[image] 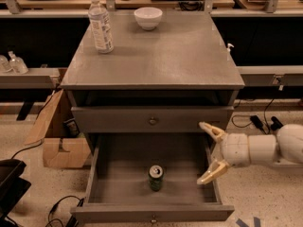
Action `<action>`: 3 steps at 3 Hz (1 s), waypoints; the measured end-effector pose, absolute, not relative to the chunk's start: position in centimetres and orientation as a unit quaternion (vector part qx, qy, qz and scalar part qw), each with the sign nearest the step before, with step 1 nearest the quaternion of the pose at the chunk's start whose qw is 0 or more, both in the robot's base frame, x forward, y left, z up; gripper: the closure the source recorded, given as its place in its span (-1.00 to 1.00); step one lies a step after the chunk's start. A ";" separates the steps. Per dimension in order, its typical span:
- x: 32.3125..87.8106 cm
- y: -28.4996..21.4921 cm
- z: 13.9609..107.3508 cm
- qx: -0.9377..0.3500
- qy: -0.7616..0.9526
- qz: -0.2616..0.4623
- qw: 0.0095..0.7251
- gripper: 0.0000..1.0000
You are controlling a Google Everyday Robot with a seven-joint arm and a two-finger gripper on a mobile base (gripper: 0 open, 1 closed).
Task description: Pick green can from middle drawer and place on counter
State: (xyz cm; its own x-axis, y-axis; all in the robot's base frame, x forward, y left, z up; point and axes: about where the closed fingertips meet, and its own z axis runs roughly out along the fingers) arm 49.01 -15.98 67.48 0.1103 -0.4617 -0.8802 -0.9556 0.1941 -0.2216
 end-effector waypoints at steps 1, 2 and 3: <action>50.6 -13.0 61.4 -0.584 0.574 0.299 0.490 -1.00; 51.0 -10.8 56.1 -0.593 0.551 0.324 0.490 -1.00; 51.5 -8.7 51.5 -0.597 0.543 0.340 0.483 -1.00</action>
Offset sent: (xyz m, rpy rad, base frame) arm 0.0251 0.0732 -0.1809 0.1491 -0.0152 0.2101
